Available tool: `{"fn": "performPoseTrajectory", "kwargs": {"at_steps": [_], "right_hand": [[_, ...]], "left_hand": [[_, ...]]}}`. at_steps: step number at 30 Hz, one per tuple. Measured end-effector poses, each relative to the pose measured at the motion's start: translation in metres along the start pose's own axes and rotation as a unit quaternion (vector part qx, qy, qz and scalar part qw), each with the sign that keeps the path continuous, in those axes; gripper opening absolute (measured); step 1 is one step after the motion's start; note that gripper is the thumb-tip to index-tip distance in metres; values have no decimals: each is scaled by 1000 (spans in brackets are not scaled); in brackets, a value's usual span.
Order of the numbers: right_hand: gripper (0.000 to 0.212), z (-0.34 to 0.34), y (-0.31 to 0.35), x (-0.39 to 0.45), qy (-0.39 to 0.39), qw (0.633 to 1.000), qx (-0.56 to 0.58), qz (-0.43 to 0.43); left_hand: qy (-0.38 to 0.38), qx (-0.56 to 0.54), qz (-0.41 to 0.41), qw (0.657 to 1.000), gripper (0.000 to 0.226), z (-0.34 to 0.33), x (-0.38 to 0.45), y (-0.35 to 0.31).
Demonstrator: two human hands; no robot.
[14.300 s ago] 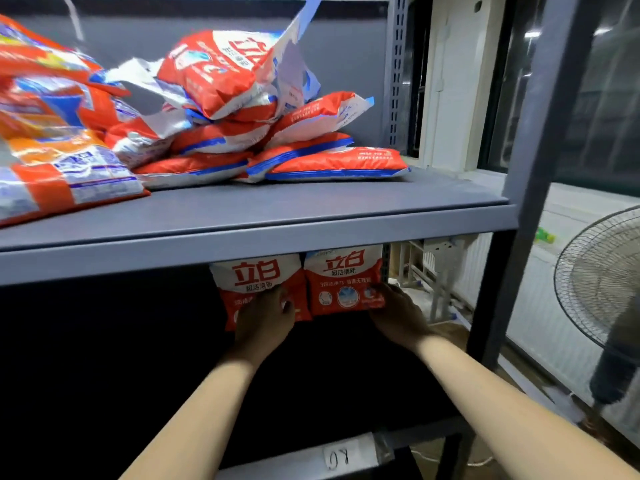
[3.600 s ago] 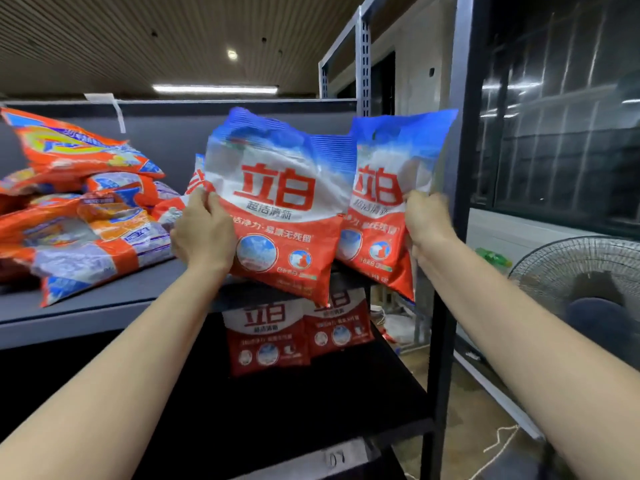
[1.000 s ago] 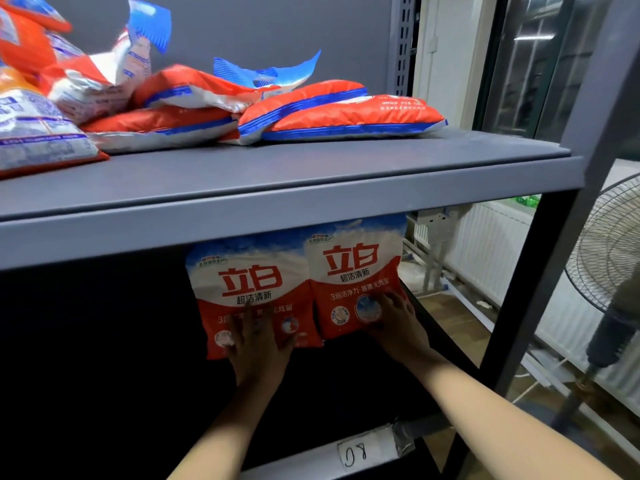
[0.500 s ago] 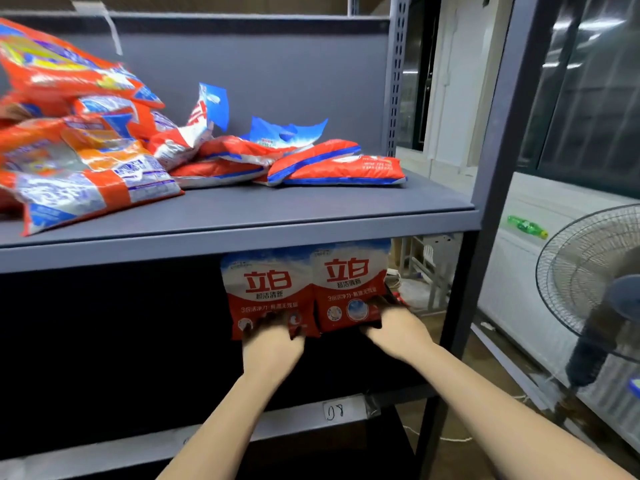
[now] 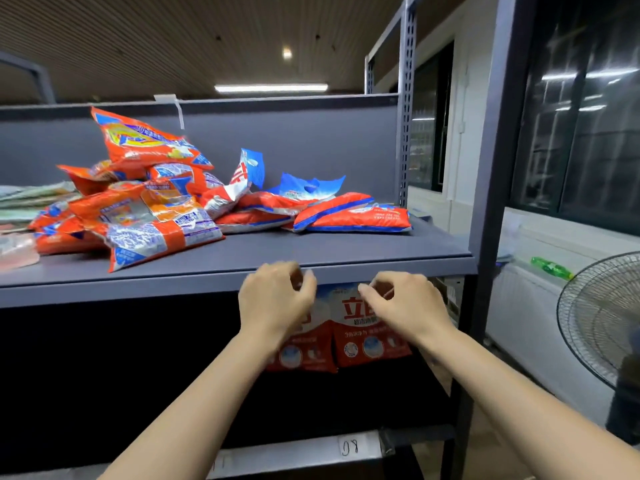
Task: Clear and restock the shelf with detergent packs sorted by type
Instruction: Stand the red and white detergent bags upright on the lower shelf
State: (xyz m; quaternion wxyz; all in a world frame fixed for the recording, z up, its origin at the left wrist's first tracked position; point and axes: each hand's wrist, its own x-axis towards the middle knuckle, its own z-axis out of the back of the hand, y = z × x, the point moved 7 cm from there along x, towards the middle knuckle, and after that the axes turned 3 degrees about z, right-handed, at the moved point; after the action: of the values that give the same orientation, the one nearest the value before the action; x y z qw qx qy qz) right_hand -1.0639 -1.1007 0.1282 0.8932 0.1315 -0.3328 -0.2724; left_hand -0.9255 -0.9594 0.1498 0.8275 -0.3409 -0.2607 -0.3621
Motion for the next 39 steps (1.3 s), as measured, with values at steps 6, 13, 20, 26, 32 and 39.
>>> {"fn": "performPoseTrajectory", "kwargs": {"at_steps": [6,13,20,26,32,39], "right_hand": [[24,11,28,63,-46,997,67,12],[33,-39,58,152,32,989,144,-1],[34,-82,54,236,19,958,251,-137],[29,-109,37,269,1,874,389,-292],[35,-120,41,285,24,918,270,-291],[22,-66,98,265,-147,986,51,-68]], "left_hand": [[-41,-6,16,999,26,12,77,27],[-12,6,50,999,40,0,162,84],[29,-2,53,998,29,-33,226,124],[3,76,44,996,34,-51,254,146],[-71,1,76,995,44,-47,257,154],[-154,-59,60,985,35,-26,250,150]]}}
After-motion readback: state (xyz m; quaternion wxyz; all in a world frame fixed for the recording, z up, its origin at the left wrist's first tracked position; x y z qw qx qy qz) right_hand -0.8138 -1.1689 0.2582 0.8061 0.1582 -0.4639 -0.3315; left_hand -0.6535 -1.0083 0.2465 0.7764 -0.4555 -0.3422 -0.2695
